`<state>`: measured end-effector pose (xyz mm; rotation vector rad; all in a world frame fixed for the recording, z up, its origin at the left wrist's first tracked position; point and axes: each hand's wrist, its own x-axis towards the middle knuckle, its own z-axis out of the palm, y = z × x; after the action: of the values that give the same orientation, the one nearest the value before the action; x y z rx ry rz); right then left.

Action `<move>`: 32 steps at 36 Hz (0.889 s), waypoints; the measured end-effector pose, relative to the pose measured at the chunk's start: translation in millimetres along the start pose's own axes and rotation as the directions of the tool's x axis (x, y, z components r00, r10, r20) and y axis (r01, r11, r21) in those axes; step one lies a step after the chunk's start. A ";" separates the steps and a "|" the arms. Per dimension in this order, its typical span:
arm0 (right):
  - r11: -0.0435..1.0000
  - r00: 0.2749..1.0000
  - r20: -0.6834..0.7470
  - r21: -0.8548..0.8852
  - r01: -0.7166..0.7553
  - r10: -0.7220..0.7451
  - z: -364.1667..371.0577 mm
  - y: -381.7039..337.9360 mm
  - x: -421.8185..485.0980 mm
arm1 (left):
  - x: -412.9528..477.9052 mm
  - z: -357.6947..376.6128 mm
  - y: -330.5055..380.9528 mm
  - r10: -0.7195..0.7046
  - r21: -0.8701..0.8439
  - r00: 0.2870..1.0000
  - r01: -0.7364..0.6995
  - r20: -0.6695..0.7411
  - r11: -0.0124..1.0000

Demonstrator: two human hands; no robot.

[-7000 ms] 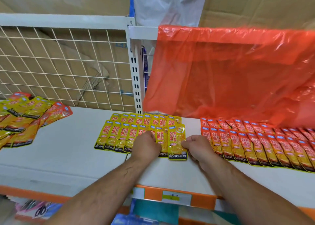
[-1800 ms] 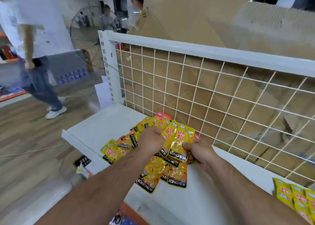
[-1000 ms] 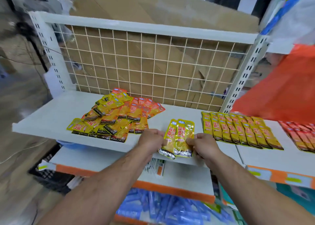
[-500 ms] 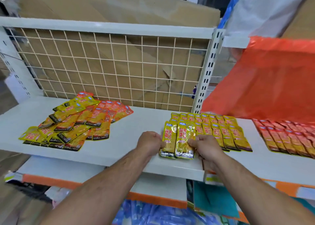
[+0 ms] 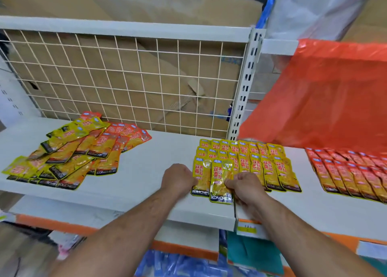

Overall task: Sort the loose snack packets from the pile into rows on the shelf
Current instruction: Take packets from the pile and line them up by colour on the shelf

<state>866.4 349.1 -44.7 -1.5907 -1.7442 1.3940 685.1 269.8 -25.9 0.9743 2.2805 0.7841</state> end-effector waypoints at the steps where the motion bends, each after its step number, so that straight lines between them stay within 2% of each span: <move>1: 1.000 1.000 -0.001 -0.004 0.001 -0.001 0.3 -1.6 -0.9 | 0.1 1.3 -0.9 0.006 0.000 1.000 -0.006 -0.006 1.000; 6: 0.998 1.000 -0.027 -0.057 0.003 -0.005 -0.2 -4.0 -3.0 | 3.1 5.9 -9.1 0.040 0.006 0.999 -0.040 -0.027 0.999; 14: 0.998 1.000 -0.031 -0.067 0.001 -0.003 5.0 -6.4 -5.0 | 9.0 7.2 -21.5 0.065 -0.081 0.997 -0.068 -0.040 0.994; 20: 0.997 0.996 -0.091 -0.077 -0.030 0.023 15.7 -14.6 -0.1 | 8.7 9.6 -27.9 0.113 -0.111 0.993 -0.117 -0.041 0.987; 24: 0.975 0.985 -0.173 -0.216 -0.048 0.010 22.6 -18.4 -1.2 | 10.0 9.5 -29.0 0.131 -0.092 0.991 -0.132 -0.015 0.987; 28: 0.919 0.982 -0.189 -0.392 -0.045 -0.032 26.9 -26.5 -8.2 | 10.5 8.0 -28.6 0.141 -0.073 0.990 -0.140 0.003 0.987; 32: 0.881 0.976 -0.213 -0.468 -0.070 -0.036 29.4 -30.1 -8.8 | 10.0 7.3 -28.2 0.146 -0.062 0.989 -0.145 0.007 0.988</move>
<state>829.5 333.7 -28.9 -1.9209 -2.0383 0.7868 671.1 263.5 -52.7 1.1234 2.1815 0.9010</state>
